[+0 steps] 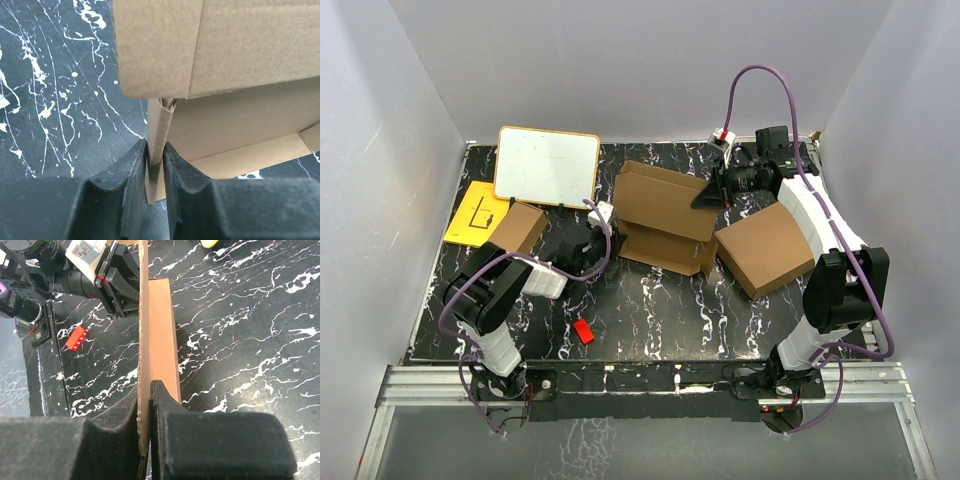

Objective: Fold the paper box

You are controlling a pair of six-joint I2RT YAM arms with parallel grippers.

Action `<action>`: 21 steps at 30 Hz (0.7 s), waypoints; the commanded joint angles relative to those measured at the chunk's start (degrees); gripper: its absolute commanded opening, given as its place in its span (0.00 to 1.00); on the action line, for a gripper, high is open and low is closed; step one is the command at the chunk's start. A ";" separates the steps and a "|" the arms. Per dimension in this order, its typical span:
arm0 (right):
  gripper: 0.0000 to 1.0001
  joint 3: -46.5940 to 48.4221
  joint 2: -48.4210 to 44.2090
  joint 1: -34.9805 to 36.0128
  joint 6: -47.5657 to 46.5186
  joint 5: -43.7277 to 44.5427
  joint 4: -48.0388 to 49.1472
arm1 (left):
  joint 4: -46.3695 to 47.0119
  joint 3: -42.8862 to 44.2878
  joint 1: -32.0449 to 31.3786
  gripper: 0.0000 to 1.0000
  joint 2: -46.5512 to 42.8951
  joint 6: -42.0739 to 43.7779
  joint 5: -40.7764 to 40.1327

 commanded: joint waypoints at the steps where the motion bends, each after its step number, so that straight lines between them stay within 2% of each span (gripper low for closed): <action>1: 0.08 -0.77 0.75 -0.02 1.66 0.11 3.57 | -6.30 1.13 -0.59 0.21 -3.40 0.09 -1.85; 6: 0.08 -1.14 0.82 0.06 2.29 0.53 4.25 | -7.83 0.65 -0.72 0.30 -5.36 -0.72 -2.34; 14: 0.08 -1.32 0.66 0.03 2.36 0.56 4.25 | -9.78 0.41 -0.68 0.32 -8.24 -1.59 -3.84; 21: 0.08 -1.67 0.38 0.11 2.54 -0.09 4.35 | -8.16 1.93 -0.70 0.33 -5.15 -1.84 -4.01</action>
